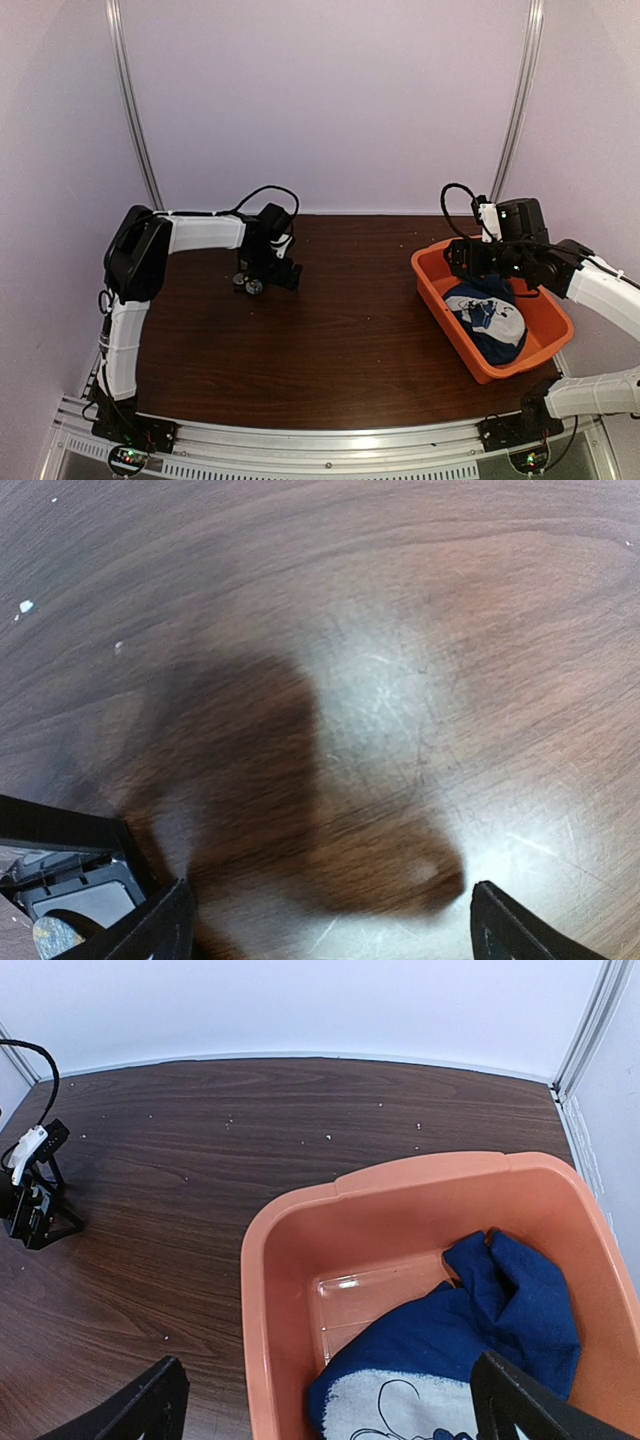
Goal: Pin the brooch onto the clothing
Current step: Move the brooch box to the center of the board.
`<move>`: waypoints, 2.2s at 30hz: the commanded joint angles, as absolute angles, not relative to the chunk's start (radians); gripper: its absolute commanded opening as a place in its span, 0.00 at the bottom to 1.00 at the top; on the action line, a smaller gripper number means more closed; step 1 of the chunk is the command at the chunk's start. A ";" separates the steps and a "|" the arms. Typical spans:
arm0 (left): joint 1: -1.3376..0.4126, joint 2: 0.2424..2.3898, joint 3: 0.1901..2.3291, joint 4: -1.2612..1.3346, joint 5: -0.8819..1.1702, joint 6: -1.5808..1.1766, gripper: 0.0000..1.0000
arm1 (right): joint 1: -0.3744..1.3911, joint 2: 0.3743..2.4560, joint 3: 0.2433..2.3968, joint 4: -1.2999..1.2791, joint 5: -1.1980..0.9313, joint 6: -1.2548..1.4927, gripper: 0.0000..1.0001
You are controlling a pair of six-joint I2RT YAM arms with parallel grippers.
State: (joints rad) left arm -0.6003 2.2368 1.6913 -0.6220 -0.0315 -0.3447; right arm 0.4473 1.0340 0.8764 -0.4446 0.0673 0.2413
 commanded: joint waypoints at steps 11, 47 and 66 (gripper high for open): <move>-0.512 2.284 1.713 -0.632 -0.049 -0.404 0.98 | 0.451 1.015 0.903 -0.451 0.067 0.250 1.00; -0.342 2.278 1.672 -0.631 -0.125 -0.454 0.98 | 0.474 1.019 0.954 -0.474 0.071 0.254 1.00; -0.333 2.264 1.643 -0.655 -0.164 -0.449 0.98 | 0.478 1.041 0.993 -0.499 0.088 0.240 1.00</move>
State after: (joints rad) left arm -0.3523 2.2494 1.6871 -0.5964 -0.1329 -0.4385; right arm 0.4736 1.0340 0.9699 -0.4774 0.0685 0.2420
